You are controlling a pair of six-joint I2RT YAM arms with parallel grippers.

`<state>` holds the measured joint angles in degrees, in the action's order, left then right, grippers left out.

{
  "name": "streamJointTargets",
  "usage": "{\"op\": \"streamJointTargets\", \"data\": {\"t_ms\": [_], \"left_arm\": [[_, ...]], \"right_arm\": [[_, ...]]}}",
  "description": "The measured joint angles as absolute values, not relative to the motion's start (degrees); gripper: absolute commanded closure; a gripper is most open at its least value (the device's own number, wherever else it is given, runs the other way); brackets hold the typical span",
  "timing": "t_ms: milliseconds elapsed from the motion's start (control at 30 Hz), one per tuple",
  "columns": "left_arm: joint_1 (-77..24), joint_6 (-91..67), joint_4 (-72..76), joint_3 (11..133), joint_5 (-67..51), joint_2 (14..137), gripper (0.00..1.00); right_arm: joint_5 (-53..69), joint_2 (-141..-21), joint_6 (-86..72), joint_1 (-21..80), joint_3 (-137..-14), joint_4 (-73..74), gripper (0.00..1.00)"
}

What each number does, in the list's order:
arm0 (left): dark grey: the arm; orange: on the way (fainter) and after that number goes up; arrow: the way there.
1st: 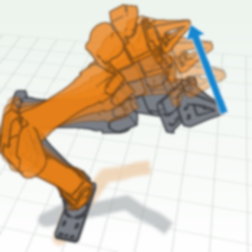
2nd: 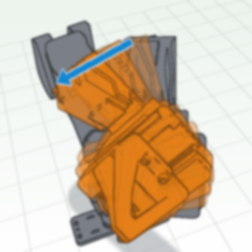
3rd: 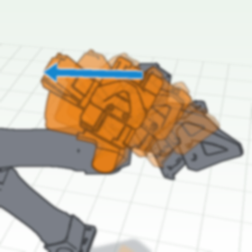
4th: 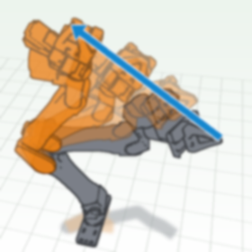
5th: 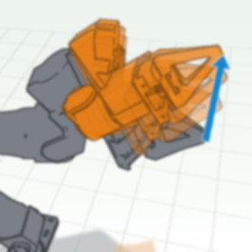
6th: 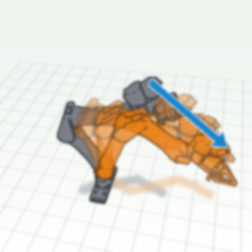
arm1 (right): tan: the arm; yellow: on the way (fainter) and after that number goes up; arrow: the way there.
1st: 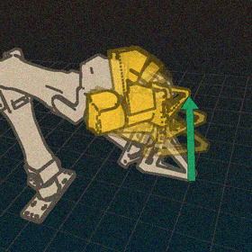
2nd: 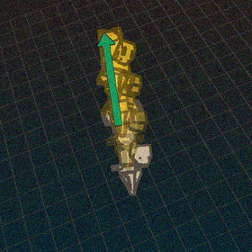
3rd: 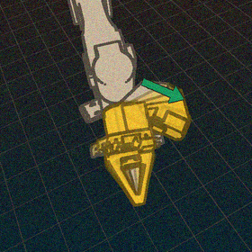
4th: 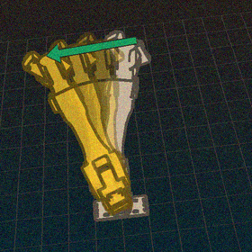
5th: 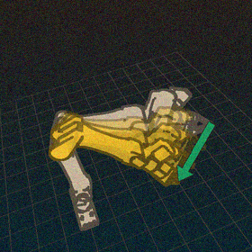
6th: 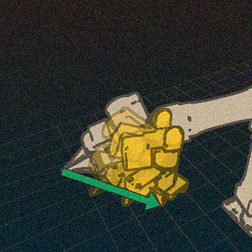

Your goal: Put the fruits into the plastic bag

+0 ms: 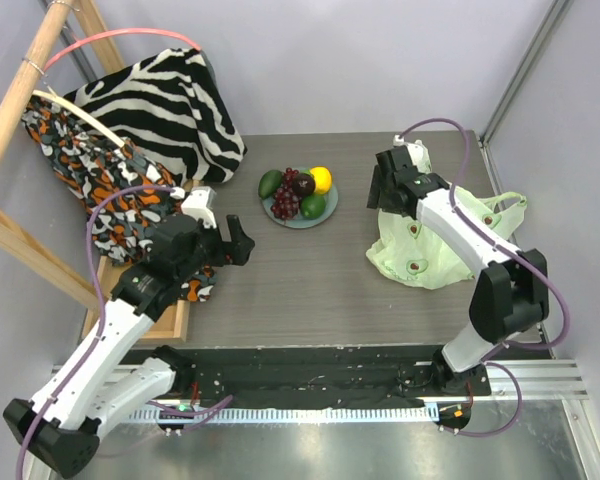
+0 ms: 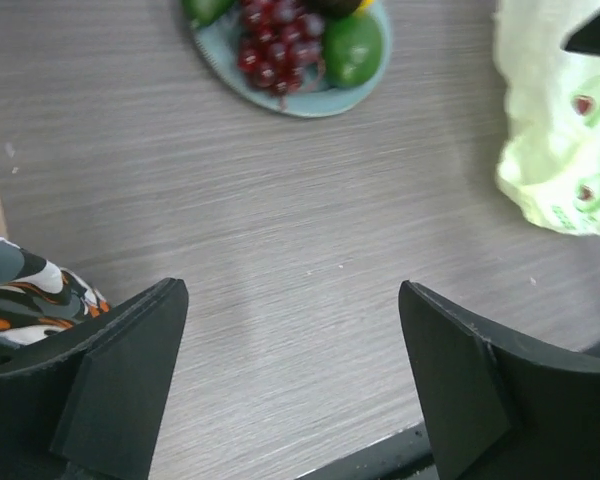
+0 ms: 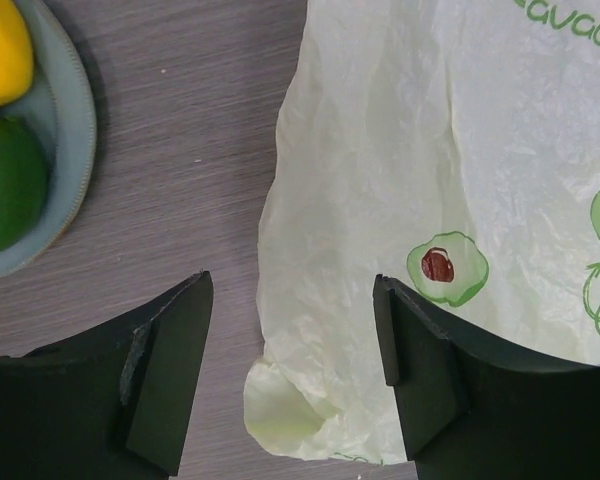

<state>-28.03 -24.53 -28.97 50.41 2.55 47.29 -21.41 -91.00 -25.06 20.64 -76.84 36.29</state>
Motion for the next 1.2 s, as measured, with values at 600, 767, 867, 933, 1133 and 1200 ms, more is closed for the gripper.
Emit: {"op": "streamJointTargets", "data": {"t_ms": [600, 767, 867, 933, 1133, 1200], "left_arm": [[-28.6, -30.4, -29.6, 50.8, 17.2, 53.2, 0.0], [-28.6, -29.6, -30.2, 50.9, 17.3, 54.4, 0.0], [-28.6, -29.5, -30.2, 51.0, 15.9, 55.1, 0.0], [-28.6, -29.4, -30.2, 51.8, 14.2, 55.8, 0.0], [-28.5, -29.8, -31.1, 61.6, 8.2, 62.7, 0.0], [-28.5, -30.2, -31.1, 65.7, 6.0, 65.3, 0.0]], "right_arm": [[-26.5, -105.9, -25.7, 19.7, -83.7, 40.5, 0.56], [-25.6, -105.7, -25.4, 18.8, -83.3, 39.1, 0.83], [-24.7, -105.4, -24.6, 18.6, -82.9, 38.8, 0.99], [-23.2, -104.1, -23.8, 18.6, -82.3, 38.7, 0.99], [-16.2, -92.6, -19.9, 18.6, -77.6, 33.9, 0.99], [-13.2, -85.8, -18.6, 18.6, -74.5, 31.4, 0.99]]}}
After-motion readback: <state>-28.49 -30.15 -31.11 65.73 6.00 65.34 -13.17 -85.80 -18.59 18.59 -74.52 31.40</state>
